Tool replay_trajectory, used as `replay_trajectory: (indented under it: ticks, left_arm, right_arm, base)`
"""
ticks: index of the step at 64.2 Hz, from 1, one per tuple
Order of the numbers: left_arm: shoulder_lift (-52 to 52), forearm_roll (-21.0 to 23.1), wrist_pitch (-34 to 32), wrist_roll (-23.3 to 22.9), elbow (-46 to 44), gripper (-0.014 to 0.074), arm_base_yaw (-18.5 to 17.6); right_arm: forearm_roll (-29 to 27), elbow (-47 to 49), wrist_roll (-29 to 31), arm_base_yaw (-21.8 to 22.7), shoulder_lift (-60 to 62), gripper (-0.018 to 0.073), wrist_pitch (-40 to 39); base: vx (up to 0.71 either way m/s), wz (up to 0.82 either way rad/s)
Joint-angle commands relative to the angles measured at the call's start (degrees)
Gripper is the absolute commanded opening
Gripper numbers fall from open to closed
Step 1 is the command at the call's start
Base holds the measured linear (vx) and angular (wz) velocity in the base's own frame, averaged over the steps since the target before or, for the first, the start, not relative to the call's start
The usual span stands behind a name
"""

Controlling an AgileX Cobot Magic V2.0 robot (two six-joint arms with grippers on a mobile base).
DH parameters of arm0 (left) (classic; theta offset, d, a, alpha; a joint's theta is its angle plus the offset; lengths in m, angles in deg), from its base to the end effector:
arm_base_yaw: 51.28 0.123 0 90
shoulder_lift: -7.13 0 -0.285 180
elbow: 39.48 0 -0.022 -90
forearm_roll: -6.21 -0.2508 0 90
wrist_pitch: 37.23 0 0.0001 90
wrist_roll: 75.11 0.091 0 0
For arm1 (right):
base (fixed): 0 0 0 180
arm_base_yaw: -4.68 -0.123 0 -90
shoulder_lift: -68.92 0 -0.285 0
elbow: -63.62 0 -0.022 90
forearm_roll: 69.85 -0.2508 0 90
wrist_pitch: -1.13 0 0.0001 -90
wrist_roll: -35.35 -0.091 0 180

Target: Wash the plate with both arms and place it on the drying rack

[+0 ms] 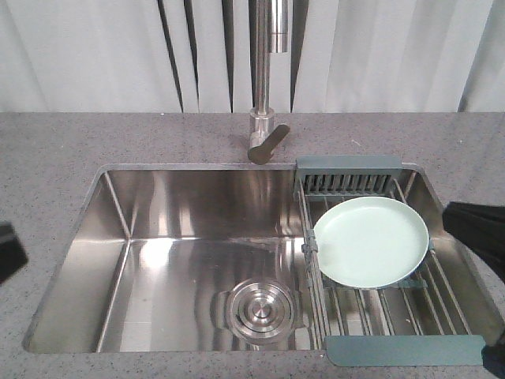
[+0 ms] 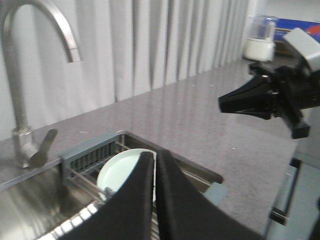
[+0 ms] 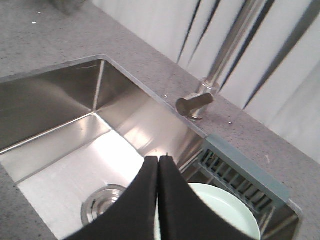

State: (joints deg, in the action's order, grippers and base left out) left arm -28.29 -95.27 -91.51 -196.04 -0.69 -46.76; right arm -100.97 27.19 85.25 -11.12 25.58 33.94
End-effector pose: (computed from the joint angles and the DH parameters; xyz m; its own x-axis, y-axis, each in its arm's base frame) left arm 0.0638 -0.0675 0.3779 -0.1463 -0.1353 -0.9799 0.7309 0.6527 -0.1993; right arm 0.1069 0.0568 0.3568 -0.0816 -0.4129 -0.9071 -0.5959 0.7498 -0.2876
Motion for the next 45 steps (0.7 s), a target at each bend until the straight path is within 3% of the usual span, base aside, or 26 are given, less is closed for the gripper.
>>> replay_trajectory:
  ticks: [1,9,13,15,22,33,45]
  left_arm:
    - [12.3,2.1,13.1,-0.3,10.9,-0.0006,0.2]
    - [29.2,18.5,26.6,-0.3,25.0,-0.0006,0.2]
    - [28.9,27.6,28.6,-0.3,29.1,-0.0006,-0.1]
    - [27.1,28.8,28.2,-0.3,30.5,-0.0006,-0.5]
    - [22.1,23.6,25.2,-0.3,30.9,-0.0006,-0.6]
    - [14.4,16.2,25.9,-0.3,30.9,-0.0006,-0.6]
    - [10.3,17.4,26.0,-0.3,30.9,-0.0006,-0.6]
  right_arm:
    - [0.1,-4.6,-2.7,0.0,3.7,-0.0005,-8.9]
    - [0.7,-11.5,-8.2,0.0,7.2,-0.0005,-9.6]
    - [0.7,-13.9,-10.6,0.0,7.5,-0.0005,-10.3]
    - [1.0,-14.6,-10.8,0.0,7.8,-0.0005,-10.9]
    - [2.4,-15.1,-11.7,0.0,7.7,-0.0004,-13.9]
    - [1.9,-15.1,-13.6,0.0,7.3,-0.0003,-17.5]
    - [2.0,-15.3,-18.1,0.0,7.2,-0.0003,-19.9]
  base:
    - [0.00,0.00]
    - [0.00,0.00]
    - [0.00,0.00]
    - [0.00,0.00]
    - [0.00,0.00]
    - [0.00,0.00]
    - [0.00,0.00]
